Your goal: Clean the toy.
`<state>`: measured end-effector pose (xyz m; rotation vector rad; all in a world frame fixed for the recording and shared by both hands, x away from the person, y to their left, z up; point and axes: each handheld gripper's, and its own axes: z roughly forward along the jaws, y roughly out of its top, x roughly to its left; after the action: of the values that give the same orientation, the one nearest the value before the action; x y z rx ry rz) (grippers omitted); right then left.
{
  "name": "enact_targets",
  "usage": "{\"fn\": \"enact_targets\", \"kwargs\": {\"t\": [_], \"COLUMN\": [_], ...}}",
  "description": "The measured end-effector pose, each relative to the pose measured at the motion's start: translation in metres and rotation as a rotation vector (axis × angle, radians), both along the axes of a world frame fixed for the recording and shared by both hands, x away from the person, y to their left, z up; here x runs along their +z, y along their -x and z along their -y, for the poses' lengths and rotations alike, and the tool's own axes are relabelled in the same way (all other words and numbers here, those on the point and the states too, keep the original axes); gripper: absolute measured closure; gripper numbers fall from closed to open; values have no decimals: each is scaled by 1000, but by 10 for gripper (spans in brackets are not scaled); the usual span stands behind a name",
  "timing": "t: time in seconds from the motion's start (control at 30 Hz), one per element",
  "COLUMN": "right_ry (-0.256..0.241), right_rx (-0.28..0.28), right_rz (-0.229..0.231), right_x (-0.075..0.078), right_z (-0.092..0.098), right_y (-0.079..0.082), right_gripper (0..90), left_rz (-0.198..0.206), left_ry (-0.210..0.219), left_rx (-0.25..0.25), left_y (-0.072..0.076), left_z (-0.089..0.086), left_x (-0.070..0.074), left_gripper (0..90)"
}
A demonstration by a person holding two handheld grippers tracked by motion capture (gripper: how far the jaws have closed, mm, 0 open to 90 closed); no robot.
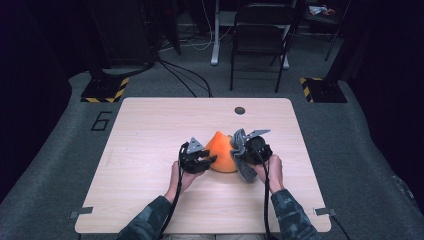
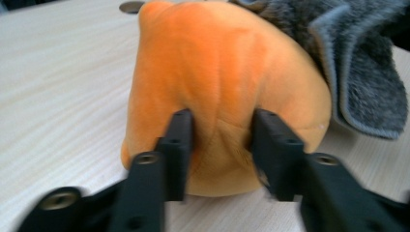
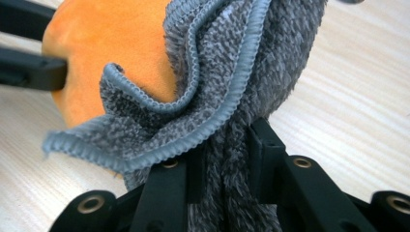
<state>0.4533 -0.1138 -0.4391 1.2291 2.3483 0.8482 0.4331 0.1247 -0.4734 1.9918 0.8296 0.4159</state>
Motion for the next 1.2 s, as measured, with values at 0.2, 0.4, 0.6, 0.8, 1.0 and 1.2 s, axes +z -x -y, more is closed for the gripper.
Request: {"fn": "enact_targets", "kwargs": {"t": [0.2, 0.4, 0.6, 0.8, 1.0, 1.2], "right_ry": [-2, -14, -42, 10, 104, 66], "right_rx": [5, 12, 22, 106, 105, 40], "right_rz": [31, 43, 112, 143, 159, 111], "right_x": [0, 1, 34, 39, 20, 13], "right_z": [0, 3, -6, -44, -49, -26], "right_y": [-2, -4, 10, 23, 12, 8], "right_gripper": [718, 716, 716, 714, 714, 715], "left_rz": [30, 34, 30, 49, 33, 26], "left_ry": [-75, -37, -42, -75, -51, -25], "left_rx": [-4, 35, 48, 27, 24, 27], "left_y": [4, 2, 6, 15, 12, 10], "left_z": [11, 8, 9, 17, 15, 13], "left_x": [-4, -13, -10, -9, -12, -13], "left_gripper": [413, 712, 749, 746, 749, 749]}}
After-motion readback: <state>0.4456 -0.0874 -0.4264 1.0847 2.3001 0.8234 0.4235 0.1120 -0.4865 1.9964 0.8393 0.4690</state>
